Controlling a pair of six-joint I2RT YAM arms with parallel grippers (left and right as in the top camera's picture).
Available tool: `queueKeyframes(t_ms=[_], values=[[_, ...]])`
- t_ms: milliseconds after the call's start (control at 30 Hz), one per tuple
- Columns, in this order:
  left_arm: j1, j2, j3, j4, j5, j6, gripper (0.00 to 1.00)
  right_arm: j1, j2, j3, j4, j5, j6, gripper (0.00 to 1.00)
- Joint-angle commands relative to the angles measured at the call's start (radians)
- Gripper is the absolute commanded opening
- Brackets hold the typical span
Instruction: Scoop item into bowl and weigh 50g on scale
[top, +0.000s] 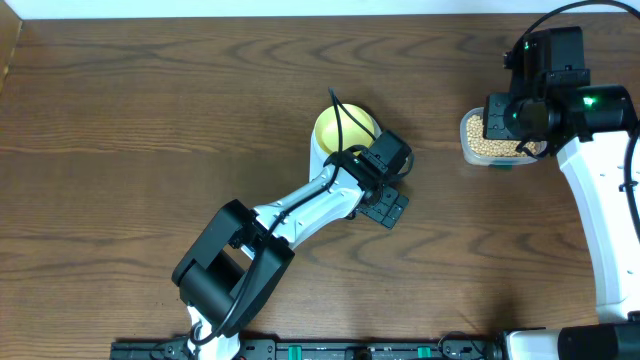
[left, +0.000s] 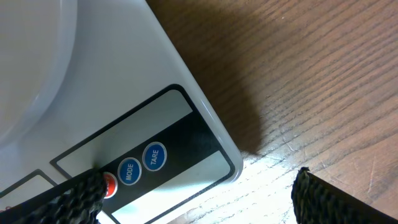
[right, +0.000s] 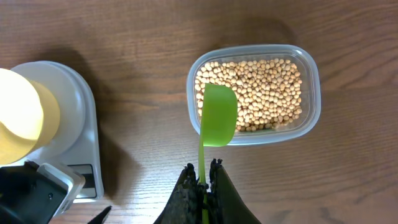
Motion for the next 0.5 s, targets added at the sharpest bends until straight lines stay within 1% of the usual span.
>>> queueKeyframes(t_ms=[0,233,367,467], values=[[0.002,0.069,-0.013,-0.018,0.013,-0.021,0.98,-0.006,0.001,0.018,0.006,-0.002,0.018,0.01],[0.003,0.020,0.000,-0.022,0.011,-0.024,0.98,-0.006,0.001,0.018,0.010,-0.002,0.017,0.01],[0.003,-0.103,0.029,-0.045,-0.036,-0.024,0.98,-0.006,0.001,0.018,0.010,-0.002,0.017,0.01],[0.003,-0.231,0.030,-0.063,-0.129,-0.024,0.98,-0.006,0.001,0.018,0.010,-0.001,0.017,0.01]])
